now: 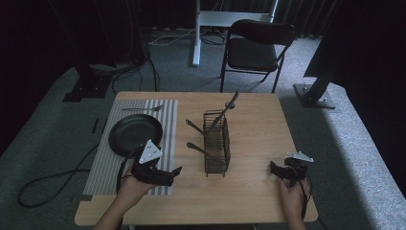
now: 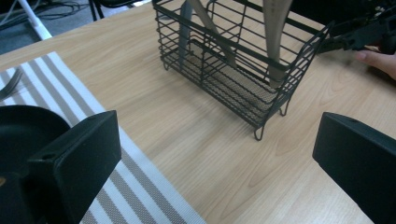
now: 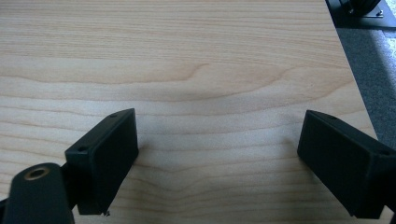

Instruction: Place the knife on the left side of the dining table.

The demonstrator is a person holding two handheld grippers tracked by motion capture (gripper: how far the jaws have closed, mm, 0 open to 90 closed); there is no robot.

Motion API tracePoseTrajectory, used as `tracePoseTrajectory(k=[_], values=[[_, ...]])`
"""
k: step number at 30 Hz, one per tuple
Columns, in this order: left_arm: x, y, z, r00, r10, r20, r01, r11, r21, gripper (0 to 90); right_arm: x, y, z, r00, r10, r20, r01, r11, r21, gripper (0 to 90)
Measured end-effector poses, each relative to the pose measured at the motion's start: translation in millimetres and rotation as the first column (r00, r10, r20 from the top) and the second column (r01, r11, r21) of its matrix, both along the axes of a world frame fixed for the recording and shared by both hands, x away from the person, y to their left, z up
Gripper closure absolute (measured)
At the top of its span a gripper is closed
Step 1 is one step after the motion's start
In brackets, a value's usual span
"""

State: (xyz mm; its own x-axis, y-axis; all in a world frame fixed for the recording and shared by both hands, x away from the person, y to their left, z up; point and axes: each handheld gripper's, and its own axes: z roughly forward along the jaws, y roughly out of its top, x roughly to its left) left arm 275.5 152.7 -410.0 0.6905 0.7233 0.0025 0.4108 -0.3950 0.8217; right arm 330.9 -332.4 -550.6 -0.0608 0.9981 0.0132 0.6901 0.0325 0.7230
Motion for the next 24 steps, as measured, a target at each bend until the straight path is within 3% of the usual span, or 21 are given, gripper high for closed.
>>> tracePoseTrajectory(k=[14,24], values=[[11.0,-21.4,13.6,0.9989,-0.046,0.013,0.046,0.9990,-0.002,1.4,0.0,0.0,0.0,1.0000,0.000,0.000,0.000,1.000,0.000,11.4],[23.5,-36.7,19.9,0.9979,-0.065,-0.002,0.065,0.9977,-0.015,1.4,0.0,0.0,0.0,1.0000,0.000,0.000,0.000,1.000,0.000,11.4]])
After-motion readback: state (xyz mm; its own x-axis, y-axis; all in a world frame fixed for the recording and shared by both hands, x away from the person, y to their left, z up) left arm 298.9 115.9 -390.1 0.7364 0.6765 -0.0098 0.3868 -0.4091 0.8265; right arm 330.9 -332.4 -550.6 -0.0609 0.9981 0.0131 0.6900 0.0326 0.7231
